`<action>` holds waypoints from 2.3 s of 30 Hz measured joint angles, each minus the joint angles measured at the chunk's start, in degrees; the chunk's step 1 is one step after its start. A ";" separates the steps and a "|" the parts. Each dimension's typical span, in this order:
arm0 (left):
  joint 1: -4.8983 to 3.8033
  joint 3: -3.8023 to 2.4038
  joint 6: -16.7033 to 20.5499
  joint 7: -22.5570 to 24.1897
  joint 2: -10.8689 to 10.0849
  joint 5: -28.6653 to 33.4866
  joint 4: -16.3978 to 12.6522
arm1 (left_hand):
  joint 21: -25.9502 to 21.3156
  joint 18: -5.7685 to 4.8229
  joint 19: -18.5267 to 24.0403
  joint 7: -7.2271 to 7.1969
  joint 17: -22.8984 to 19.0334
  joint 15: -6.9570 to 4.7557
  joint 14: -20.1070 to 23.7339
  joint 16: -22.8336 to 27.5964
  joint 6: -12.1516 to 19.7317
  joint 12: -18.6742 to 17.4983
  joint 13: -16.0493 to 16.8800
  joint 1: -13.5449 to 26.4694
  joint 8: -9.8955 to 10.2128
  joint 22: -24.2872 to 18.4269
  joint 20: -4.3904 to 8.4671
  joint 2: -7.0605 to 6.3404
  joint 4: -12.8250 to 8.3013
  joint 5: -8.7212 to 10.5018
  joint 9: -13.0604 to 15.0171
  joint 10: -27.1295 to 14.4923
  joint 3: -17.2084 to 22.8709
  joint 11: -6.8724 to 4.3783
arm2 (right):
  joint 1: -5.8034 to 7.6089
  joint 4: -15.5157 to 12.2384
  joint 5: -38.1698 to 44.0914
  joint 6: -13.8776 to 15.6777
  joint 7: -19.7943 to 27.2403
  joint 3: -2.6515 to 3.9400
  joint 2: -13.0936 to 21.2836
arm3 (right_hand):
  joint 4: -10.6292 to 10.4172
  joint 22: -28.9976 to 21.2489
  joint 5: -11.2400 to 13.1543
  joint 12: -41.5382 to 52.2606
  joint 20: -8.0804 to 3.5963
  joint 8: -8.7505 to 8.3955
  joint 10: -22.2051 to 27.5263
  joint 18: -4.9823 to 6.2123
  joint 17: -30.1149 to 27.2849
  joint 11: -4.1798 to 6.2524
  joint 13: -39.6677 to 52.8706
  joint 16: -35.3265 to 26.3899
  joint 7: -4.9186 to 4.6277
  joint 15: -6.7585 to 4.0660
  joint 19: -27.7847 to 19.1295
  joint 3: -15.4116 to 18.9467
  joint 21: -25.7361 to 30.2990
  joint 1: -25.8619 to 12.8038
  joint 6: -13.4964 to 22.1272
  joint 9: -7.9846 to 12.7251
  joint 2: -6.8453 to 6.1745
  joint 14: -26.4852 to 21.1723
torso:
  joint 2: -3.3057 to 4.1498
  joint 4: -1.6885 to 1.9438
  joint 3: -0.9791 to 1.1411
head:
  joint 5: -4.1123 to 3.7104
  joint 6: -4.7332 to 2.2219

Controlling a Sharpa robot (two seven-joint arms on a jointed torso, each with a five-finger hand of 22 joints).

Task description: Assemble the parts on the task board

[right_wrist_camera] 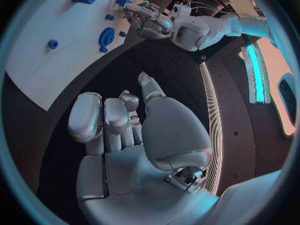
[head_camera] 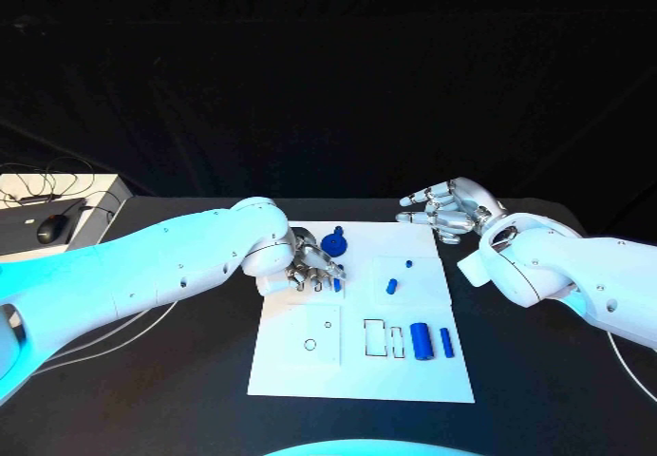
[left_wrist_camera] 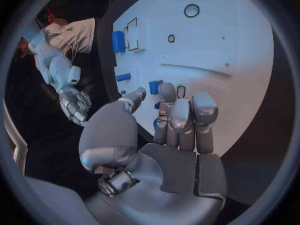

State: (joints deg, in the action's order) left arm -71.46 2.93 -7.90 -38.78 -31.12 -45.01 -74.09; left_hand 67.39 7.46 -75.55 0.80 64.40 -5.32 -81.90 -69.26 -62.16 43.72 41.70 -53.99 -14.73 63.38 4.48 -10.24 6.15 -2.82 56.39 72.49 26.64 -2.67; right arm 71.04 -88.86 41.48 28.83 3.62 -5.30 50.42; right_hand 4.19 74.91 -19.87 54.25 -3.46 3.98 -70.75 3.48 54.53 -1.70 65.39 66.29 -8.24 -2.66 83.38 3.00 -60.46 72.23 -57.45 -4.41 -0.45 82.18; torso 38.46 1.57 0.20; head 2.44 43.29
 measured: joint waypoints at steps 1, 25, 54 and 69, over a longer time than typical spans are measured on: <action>0.00 0.00 -0.04 0.00 0.10 0.00 0.17 | 0.00 0.00 0.00 0.00 0.00 0.00 0.00 0.00 0.00 0.00 0.00 0.00 0.00 0.04 0.00 0.00 -0.13 0.00 0.00 0.00 0.13 0.00 | 0.00 0.00 0.01 -0.01 0.00 0.00 0.00 | 0.00 0.00 0.00 0.00 0.00 0.00 0.00 0.00 0.00 0.00 0.00 0.00 0.00 0.00 0.00 0.00 0.00 0.00 0.00 0.00 0.00 0.00 | 0.00 0.00 0.00 | -0.01 0.02; 0.08 -0.03 -1.31 0.13 1.84 0.24 2.23 | -0.23 0.01 0.00 0.20 0.12 0.00 0.00 0.00 -0.20 0.00 -0.06 -0.52 0.62 0.38 0.00 0.51 -0.87 0.00 0.16 -0.21 -0.24 -0.20 | -0.02 -0.19 0.18 -0.16 -0.02 0.00 -0.35 | 0.15 0.04 0.00 0.00 0.00 0.00 0.05 0.00 0.00 0.05 0.00 -0.23 0.03 0.00 0.00 0.15 0.33 -0.23 0.01 0.00 0.23 0.00 | 0.03 0.03 -0.03 | -0.29 0.36; 0.41 0.10 -2.72 0.25 2.58 0.54 3.32 | -0.22 0.00 -0.21 0.00 0.48 0.00 0.00 -0.23 -0.41 0.00 -0.24 -2.24 0.90 1.16 0.22 1.62 -3.08 0.00 0.33 -0.21 -0.70 -0.20 | -0.12 -0.25 0.23 -0.50 -0.02 0.00 -0.45 | 0.15 0.02 0.00 0.00 0.00 0.00 0.02 0.00 0.00 0.02 0.06 -0.23 0.06 0.00 0.00 0.15 0.33 -0.22 -0.09 -0.05 0.23 0.00 | 0.03 0.03 0.01 | -0.44 0.71; 0.39 0.02 -2.76 0.76 2.09 1.14 3.11 | -0.71 0.01 -0.21 0.04 0.38 -0.21 0.21 -0.22 -0.38 -0.24 -0.56 -3.67 2.56 1.30 0.21 3.39 -8.65 -7.46 -1.39 -0.45 4.66 -0.39 | -0.31 -0.17 0.23 -0.67 -0.02 0.00 -0.57 | 0.15 0.01 0.00 0.00 0.00 0.00 -0.07 0.00 0.00 -0.07 0.05 -0.23 -0.01 0.00 0.00 0.15 0.33 -0.22 -0.20 -0.04 0.22 0.00 | 0.02 0.05 -0.01 | -0.48 0.98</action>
State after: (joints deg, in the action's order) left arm -71.07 2.95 -10.65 -38.02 -29.02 -43.87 -70.97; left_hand 66.68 7.47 -75.76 0.84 64.78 -5.53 -81.69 -69.49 -62.54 43.48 41.15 -57.66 -12.17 64.68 4.70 -6.85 -2.50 -10.28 55.00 72.04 31.30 -3.06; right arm 70.73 -89.03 41.71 28.16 3.60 -5.30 49.85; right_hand 4.34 74.91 -19.86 54.25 -3.45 3.98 -70.82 3.48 54.54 -1.77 65.44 66.06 -8.25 -2.66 83.39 3.15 -60.13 72.01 -57.65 -4.46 -0.23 82.18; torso 38.48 1.63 0.19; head 1.96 44.27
